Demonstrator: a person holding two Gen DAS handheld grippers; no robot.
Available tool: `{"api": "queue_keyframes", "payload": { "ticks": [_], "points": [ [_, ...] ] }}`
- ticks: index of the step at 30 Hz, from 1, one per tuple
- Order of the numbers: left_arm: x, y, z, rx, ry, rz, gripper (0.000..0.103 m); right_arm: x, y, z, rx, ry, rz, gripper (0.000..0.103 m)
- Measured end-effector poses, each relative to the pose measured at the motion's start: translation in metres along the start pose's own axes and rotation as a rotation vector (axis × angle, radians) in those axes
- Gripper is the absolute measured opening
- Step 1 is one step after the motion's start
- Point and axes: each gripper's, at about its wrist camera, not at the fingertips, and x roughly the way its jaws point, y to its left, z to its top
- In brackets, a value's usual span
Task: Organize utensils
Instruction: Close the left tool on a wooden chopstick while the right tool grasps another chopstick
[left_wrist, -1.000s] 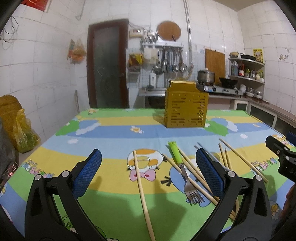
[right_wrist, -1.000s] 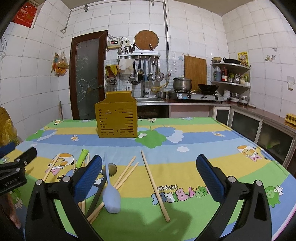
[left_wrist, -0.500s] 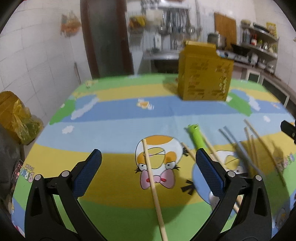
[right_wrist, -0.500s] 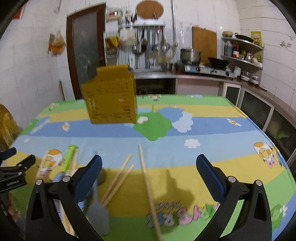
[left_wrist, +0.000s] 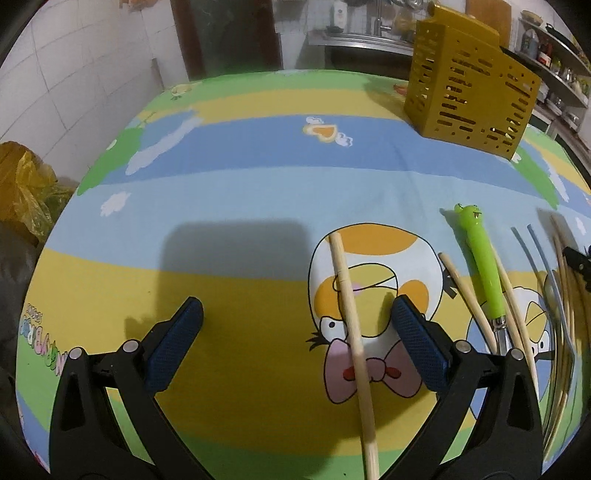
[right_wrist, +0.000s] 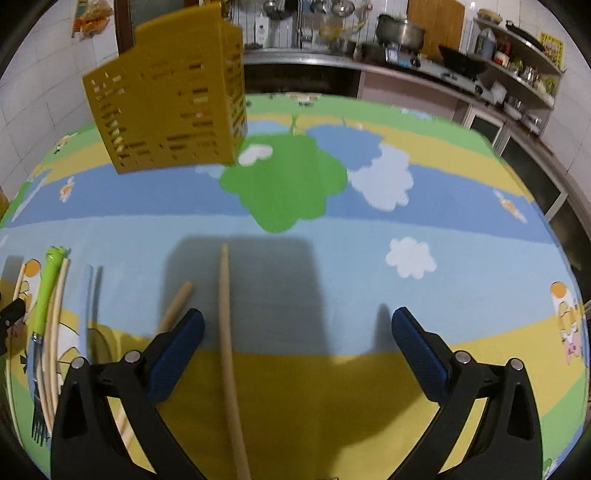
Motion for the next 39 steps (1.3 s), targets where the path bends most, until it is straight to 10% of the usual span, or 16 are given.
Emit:
{"api": "queue_keyframes", "payload": {
  "ticks": [22, 39],
  "points": [
    [0.007, 0.006, 0.004, -0.023, -0.02, -0.051, 0.099, 0.004, -0.005, 0.004, 0.009, -0.017, 0.031, 0.098],
    [0.001, -0.009, 0.017, -0.006, 0.006, -0.087, 0.033, -0.003, 0.025, 0.015, -0.046, -0.023, 0.076, 0.026]
  ]
}}
